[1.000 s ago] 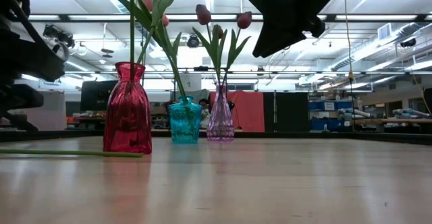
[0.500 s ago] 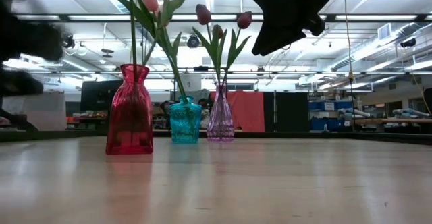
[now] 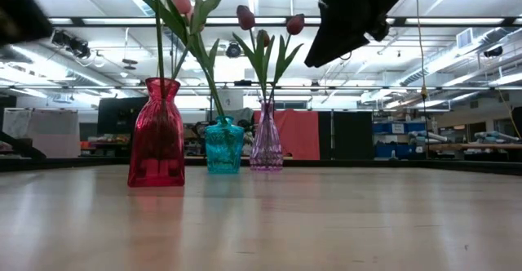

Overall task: Sort flowers into vase by color
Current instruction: Put the white flower into the red vase

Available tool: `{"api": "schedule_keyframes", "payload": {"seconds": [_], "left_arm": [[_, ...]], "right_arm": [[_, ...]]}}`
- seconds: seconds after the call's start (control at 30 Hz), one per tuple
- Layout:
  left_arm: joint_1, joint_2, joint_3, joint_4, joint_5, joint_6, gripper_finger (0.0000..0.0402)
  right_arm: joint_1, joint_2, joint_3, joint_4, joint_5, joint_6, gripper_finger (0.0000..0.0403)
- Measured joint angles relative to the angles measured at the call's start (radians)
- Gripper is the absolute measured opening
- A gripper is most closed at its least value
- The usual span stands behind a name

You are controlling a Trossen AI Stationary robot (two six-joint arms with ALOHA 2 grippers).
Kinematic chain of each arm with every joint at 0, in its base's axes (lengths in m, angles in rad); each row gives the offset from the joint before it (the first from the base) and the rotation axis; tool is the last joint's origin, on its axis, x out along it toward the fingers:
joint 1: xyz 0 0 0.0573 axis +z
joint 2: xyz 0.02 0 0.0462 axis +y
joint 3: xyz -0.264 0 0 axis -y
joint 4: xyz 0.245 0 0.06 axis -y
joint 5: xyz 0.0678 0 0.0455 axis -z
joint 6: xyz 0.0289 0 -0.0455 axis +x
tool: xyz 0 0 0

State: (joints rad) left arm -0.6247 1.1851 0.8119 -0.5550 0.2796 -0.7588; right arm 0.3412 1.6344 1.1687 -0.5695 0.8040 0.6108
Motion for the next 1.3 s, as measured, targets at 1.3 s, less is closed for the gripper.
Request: {"api": "schedule_keyframes", "payload": {"seconds": [1.3], "left_arm": [[0.59,0.409,1.367,-0.814,-0.39,0.621,0.0002]], "right_arm": [[0.036,-0.195,0.058,0.607,-0.005,-1.089,0.0132]]}}
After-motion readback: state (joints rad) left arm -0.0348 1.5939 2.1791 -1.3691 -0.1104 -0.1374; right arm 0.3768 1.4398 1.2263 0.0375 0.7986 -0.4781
